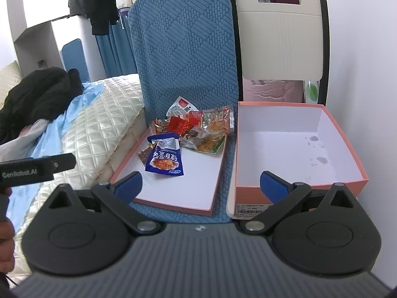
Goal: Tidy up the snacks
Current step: 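Move both tools toward the snack pile on the white tray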
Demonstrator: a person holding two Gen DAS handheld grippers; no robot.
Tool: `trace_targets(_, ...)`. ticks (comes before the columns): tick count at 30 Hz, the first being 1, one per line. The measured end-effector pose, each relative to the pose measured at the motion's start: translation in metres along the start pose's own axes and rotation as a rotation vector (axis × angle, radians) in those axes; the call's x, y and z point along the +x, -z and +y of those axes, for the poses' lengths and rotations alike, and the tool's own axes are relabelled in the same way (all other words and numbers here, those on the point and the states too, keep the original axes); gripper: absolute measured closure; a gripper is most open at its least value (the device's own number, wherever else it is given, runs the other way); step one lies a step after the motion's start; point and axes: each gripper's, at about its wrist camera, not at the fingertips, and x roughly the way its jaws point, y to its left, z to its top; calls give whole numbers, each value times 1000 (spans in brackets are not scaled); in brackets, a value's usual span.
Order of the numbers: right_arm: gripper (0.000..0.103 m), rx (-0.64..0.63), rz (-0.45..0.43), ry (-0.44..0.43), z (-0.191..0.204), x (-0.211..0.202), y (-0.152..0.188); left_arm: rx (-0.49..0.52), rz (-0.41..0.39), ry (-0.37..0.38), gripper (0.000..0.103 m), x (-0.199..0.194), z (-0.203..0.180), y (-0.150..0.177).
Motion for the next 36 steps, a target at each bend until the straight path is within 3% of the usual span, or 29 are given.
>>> trace_targets(14, 0, 2, -9, -2, -5, -4, 4, -11, -4, 7, 0, 2, 2, 8)
trace_targets(36, 0, 35, 20, 22, -13, 30, 11, -30, 29, 11, 0, 42, 8, 5)
